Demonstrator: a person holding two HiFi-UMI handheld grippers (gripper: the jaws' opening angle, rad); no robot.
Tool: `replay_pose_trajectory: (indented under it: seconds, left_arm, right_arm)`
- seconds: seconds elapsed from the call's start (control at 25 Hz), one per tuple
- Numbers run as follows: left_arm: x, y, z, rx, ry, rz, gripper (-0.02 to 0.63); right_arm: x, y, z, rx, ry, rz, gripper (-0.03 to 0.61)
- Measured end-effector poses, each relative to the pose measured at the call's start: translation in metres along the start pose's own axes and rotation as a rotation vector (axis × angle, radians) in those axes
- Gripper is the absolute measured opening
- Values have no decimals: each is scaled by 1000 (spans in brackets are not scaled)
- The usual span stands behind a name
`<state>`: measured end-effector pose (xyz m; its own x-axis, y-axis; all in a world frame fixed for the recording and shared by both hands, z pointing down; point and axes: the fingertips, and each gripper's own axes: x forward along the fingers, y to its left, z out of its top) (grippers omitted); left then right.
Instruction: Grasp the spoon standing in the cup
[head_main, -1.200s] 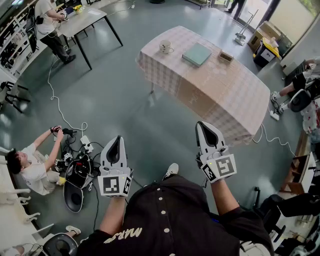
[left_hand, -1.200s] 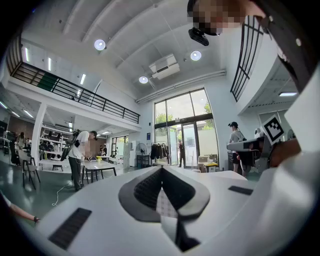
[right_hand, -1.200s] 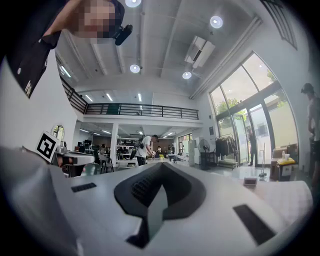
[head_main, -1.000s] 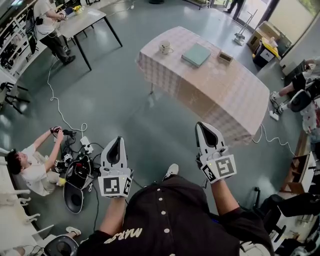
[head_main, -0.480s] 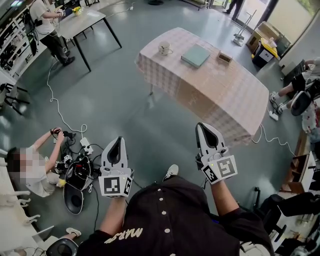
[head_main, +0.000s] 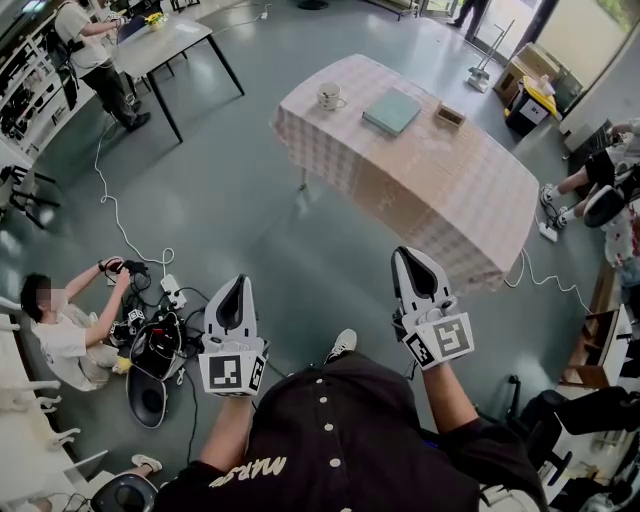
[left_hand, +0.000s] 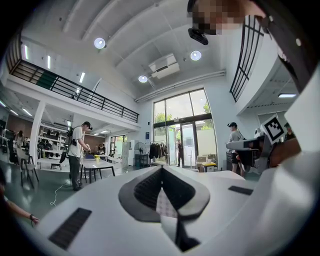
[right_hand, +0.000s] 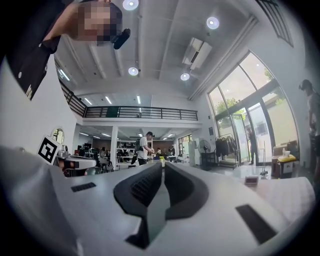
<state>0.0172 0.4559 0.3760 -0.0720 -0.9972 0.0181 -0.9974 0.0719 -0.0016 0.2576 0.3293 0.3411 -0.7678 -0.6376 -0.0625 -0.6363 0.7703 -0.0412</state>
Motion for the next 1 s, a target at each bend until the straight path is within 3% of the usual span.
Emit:
replay_pose_trajectory:
  seconds: [0.44, 0.72, 1.0]
  left_arm:
    - [14, -7, 0, 3, 5, -1, 11]
    - [29, -18, -4, 4, 14, 6, 11]
    - [48, -31, -3, 7, 18, 22, 11]
  right_arm:
    - [7, -7, -2, 11, 0, 41, 105]
    - [14, -20, -5, 38, -3, 77, 213]
    - [20, -43, -8, 39, -1, 88, 218]
